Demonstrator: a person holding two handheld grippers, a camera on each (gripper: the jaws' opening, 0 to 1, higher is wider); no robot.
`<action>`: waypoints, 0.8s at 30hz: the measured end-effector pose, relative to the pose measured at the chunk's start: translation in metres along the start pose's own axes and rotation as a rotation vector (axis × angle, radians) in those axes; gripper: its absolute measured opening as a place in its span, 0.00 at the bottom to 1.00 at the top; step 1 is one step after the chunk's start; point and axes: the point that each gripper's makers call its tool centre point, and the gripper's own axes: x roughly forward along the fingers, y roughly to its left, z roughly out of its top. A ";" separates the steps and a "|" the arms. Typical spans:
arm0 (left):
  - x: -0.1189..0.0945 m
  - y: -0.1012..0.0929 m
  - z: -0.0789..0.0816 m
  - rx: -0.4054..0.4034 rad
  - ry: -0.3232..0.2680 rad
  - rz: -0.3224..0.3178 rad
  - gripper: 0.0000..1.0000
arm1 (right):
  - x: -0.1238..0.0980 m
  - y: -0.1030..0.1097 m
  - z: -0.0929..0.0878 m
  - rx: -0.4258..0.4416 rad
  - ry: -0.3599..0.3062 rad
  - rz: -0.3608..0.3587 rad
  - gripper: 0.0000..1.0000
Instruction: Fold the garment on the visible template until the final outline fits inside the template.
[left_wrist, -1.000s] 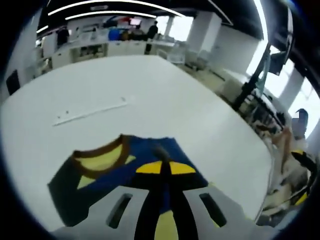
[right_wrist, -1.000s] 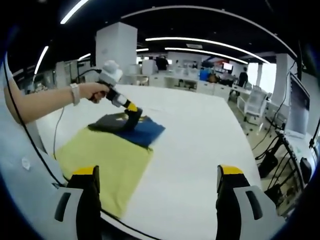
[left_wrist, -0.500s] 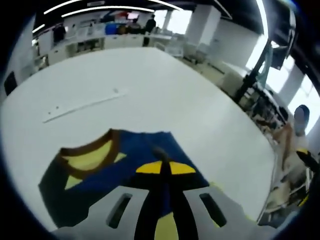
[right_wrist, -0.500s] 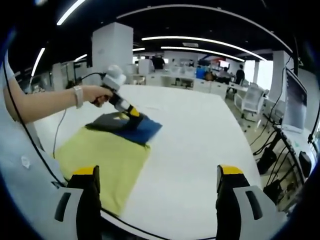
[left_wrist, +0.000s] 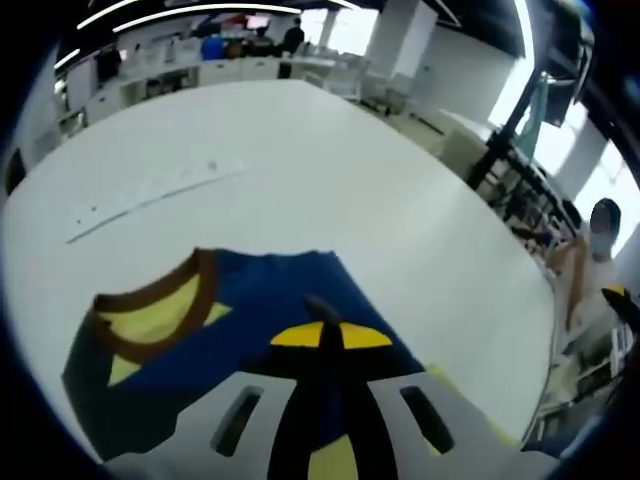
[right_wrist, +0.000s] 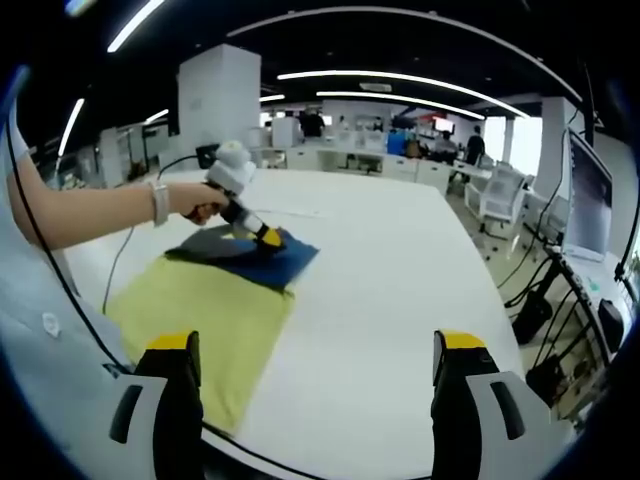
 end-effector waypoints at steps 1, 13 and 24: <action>0.000 -0.001 0.000 0.002 0.002 -0.004 0.01 | 0.001 0.000 0.000 0.000 0.000 0.001 0.95; -0.014 -0.015 0.017 0.082 -0.059 -0.033 0.12 | 0.005 0.003 -0.001 -0.007 0.012 0.024 0.95; -0.042 0.039 0.035 0.135 -0.084 0.093 0.11 | 0.006 0.000 -0.002 -0.008 0.009 0.029 0.95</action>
